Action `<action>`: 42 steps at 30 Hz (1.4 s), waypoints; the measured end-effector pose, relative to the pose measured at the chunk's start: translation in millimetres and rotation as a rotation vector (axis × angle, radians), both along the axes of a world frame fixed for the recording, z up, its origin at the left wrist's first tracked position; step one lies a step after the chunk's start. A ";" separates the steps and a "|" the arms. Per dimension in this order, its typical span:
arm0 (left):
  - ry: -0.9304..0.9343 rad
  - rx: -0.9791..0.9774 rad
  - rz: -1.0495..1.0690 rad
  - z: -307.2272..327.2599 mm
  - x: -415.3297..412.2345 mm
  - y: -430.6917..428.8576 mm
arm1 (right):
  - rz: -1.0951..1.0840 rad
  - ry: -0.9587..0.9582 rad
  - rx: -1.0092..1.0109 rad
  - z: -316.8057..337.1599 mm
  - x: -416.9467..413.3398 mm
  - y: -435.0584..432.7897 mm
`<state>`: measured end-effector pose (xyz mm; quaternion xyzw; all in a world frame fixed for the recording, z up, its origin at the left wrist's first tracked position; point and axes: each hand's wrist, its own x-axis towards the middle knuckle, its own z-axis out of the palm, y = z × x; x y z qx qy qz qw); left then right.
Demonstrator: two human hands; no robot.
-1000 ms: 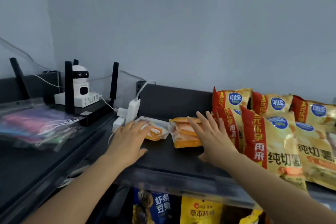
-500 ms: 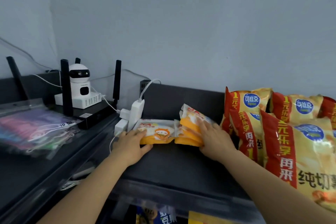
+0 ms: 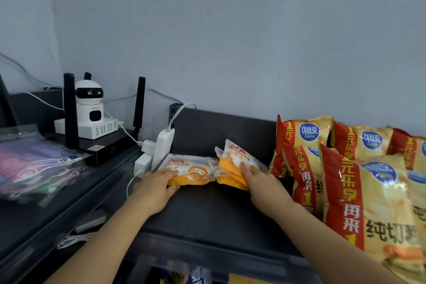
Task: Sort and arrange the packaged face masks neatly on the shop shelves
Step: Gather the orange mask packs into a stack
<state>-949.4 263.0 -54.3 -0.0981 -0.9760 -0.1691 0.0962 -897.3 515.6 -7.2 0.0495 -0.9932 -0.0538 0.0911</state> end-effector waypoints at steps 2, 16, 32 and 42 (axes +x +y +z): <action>0.021 0.024 -0.007 -0.1 -1.0 -1.1 | 0.013 0.006 0.006 1.5 9.4 -3.4; 0.365 0.160 -0.050 23.3 24.1 2.8 | -0.040 0.109 -0.349 -3.4 57.7 -21.3; 0.748 -0.115 -0.062 60.9 111.6 -35.2 | 0.087 0.323 -0.995 2.9 74.0 -46.5; 0.622 -0.417 0.107 85.9 165.0 -35.6 | 0.290 0.278 -0.954 21.7 89.3 -60.1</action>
